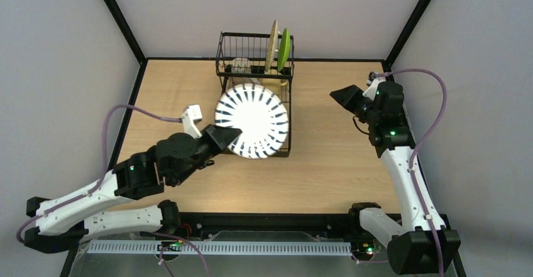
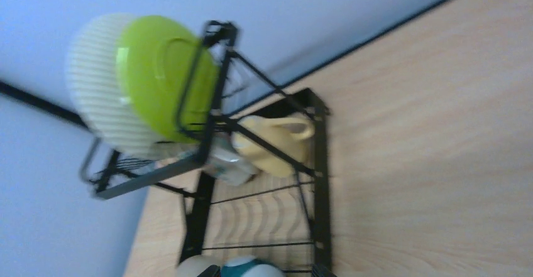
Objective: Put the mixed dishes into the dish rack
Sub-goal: Pass from the left arm to the right
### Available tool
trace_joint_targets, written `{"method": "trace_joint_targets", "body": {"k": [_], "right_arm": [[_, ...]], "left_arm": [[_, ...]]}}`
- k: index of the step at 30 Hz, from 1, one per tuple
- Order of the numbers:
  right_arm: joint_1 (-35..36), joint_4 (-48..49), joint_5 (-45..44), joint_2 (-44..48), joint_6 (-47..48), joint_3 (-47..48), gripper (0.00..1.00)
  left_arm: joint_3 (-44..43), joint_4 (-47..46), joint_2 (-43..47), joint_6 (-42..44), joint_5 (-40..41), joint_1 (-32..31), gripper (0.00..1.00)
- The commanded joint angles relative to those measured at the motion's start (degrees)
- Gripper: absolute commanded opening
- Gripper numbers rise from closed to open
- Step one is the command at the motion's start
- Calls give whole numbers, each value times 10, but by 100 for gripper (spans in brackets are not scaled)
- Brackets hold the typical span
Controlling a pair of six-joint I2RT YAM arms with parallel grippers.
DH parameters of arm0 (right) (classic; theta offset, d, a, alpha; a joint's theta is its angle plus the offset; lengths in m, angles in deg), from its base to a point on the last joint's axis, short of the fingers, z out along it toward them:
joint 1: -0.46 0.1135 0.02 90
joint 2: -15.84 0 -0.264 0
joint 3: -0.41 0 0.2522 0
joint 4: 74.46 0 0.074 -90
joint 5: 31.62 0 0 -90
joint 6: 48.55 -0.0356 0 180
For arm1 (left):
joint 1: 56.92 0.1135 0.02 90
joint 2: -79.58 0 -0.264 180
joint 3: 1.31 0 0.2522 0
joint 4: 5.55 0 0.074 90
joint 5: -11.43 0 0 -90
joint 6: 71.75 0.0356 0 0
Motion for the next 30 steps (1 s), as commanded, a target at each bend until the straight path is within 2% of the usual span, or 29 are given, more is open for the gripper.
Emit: {"method": "trace_joint_targets", "body": {"k": [1,8,17,30], "right_arm": [[4,91,146,-11,11,25,81],[38,141,255,-23,-14,42,81],[79,162,305,-24,-42,22,81],[123,172,311,-2,-49,-40,81]], "left_arm": [[20,-40,40,-21,15,48,1],[73,-111,45,-56,-92,143,2],[130,-231,30,-113,-221,235,2],[183,-385,-2,-172,-290,265,2]]}}
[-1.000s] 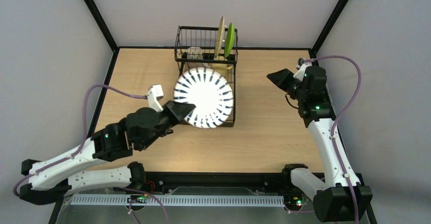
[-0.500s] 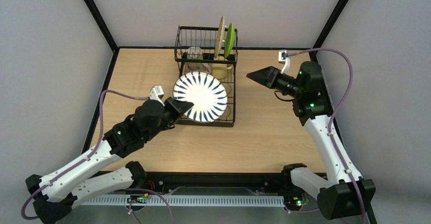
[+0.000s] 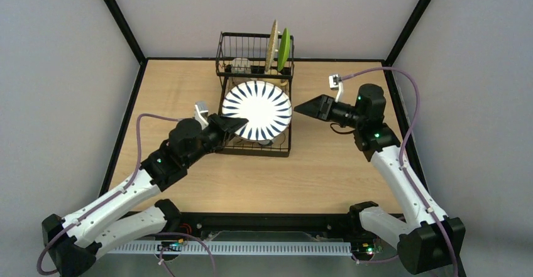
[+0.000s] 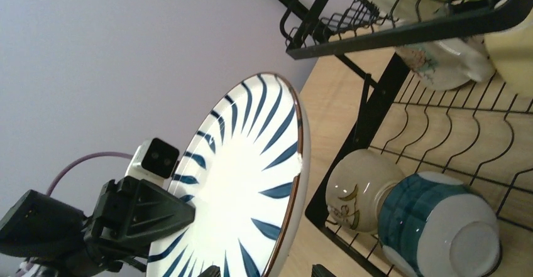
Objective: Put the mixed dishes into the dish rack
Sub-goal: Pass from the left arm to the right
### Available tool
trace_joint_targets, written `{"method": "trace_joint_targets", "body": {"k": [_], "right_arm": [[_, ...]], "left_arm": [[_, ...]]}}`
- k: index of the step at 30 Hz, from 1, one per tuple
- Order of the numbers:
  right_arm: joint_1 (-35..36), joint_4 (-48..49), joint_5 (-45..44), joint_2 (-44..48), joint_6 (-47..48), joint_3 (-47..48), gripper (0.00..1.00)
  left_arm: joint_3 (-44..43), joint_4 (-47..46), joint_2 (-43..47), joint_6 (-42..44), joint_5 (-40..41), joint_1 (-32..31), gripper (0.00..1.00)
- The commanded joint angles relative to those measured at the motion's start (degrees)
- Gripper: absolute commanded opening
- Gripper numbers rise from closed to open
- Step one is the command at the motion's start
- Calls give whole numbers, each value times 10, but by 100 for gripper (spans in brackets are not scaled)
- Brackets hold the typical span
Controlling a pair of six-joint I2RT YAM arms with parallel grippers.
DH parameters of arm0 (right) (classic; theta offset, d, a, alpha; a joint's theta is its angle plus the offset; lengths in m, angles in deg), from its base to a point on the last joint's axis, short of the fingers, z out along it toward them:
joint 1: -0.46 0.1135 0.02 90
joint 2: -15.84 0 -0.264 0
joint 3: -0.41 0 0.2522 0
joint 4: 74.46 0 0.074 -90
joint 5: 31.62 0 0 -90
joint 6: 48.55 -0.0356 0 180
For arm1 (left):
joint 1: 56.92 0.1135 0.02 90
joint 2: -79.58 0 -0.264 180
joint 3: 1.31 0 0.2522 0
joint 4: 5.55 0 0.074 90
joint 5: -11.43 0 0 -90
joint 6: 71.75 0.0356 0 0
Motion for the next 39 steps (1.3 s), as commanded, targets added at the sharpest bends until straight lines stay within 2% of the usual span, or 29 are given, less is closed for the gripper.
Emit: {"method": "trace_joint_targets", "body": {"k": [1,9,16,19,22,32,36,39], "right_arm": [[16,17,10,12,-6,-16,81],[51,38,-1,-1,-20,-17,81],[90,60,-20,-26,-32,-6,81],[94,69,-24,-34,-40,2,77],[94,74,-28,-40,-48,10,66],[95,69,-43,-50,-64,35,2],[98,67,-49,-55,-65,45,0],[105,65,-54,-61,-64,56,0]], "left_arm": [[1,-150,-3,-33,-34,4,1],[-1,-181,-28,-36,-53,5,1],[-6,-210,-58,-35,-102,11,2],[-5,-214,-64,-35,-113,12,2],[-2,-214,-66,-33,-121,14,2],[-3,-182,-70,-13,-141,26,2],[-23,-120,-72,9,-138,32,3],[-28,-87,-71,19,-142,45,13]]}}
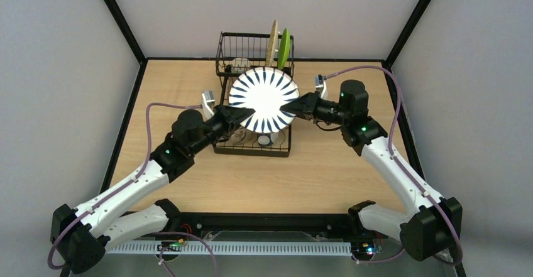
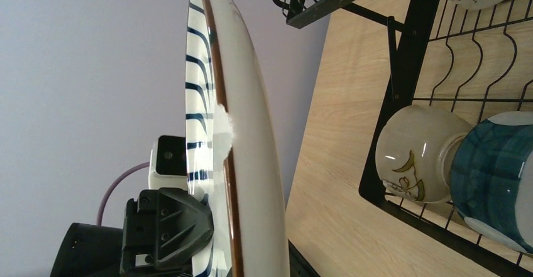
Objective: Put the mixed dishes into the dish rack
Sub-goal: Pass from the left arm to the right
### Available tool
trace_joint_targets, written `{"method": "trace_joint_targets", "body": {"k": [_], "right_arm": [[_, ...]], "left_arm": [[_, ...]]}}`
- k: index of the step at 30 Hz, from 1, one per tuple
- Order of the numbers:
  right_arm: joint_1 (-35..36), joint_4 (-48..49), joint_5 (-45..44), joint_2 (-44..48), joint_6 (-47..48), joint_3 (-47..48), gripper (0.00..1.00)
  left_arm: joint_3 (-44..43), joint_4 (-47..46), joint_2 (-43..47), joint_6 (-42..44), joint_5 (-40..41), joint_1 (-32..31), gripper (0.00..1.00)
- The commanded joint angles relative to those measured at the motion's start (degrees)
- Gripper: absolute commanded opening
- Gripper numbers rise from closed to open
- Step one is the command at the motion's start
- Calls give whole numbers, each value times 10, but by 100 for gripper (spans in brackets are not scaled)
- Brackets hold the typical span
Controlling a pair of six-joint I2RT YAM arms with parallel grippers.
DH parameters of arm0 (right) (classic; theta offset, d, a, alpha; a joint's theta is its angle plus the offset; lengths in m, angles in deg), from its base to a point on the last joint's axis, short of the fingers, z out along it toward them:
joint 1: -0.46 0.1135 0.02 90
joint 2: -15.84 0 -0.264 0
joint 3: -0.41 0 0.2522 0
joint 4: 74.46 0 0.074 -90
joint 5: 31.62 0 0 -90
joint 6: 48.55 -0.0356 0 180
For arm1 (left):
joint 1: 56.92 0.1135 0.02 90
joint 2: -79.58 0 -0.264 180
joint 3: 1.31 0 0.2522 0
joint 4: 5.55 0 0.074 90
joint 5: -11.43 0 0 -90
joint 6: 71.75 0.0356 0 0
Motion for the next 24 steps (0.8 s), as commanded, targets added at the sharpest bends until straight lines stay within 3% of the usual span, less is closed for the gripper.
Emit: {"method": "trace_joint_targets", "body": {"k": [1,7,9,14,24], "right_arm": [[23,52,-9,-8,113,39,0],[28,41,-17,-21,115,78,0],[28,36,-18,-26,118,96,0],[28,7,-23,-41,127,146,0],[28,-45,-51,-94,149,263,0]], "left_arm": [[-32,57,1,-22,-45,12,21],[-29,97,22,-18,-42,45,71],[-28,104,28,-18,-44,59,82],[-27,109,44,-19,-57,94,92],[-16,132,83,-29,-75,160,94]]}}
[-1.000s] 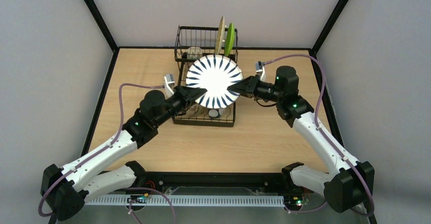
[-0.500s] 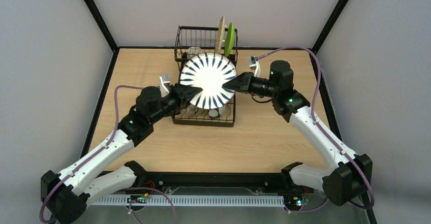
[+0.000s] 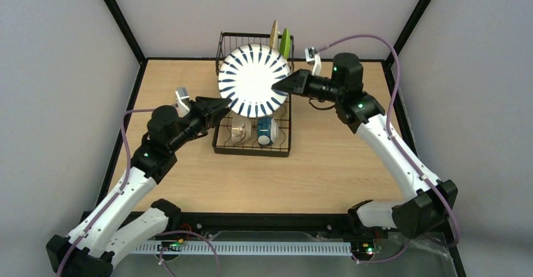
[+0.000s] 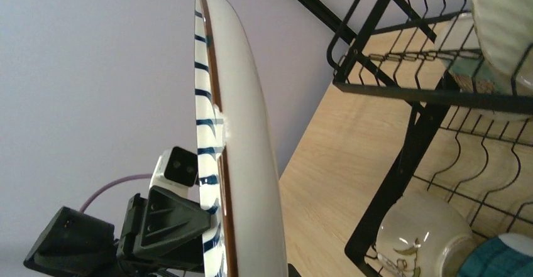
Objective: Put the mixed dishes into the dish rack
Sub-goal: Pass from the left arm to the right
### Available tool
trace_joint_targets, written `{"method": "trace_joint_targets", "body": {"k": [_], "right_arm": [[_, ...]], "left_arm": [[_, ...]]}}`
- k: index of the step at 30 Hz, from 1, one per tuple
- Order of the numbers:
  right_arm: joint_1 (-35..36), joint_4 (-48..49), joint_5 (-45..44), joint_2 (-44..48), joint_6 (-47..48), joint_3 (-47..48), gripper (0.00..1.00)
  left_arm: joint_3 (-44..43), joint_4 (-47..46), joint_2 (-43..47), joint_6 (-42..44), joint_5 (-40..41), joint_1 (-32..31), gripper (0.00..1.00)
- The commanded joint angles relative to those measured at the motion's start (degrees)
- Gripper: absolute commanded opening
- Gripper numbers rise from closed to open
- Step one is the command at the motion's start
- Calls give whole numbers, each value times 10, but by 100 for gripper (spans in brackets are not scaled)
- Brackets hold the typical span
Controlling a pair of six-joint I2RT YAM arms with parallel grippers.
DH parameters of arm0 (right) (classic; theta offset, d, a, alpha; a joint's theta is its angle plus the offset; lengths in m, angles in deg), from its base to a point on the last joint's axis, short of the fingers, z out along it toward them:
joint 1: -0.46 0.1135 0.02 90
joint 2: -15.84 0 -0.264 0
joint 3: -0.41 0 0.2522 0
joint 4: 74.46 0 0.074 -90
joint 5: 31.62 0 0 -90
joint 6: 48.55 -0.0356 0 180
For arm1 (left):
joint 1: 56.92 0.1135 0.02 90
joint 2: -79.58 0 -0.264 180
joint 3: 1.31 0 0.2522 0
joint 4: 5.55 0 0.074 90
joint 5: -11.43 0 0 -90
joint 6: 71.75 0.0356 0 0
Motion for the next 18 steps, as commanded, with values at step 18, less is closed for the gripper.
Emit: {"method": "trace_joint_targets", "body": {"k": [18], "right_arm": [[12,-57,-80,-133,68,284,0]], "left_arm": [[2,225,50,41,105,77,94]]}}
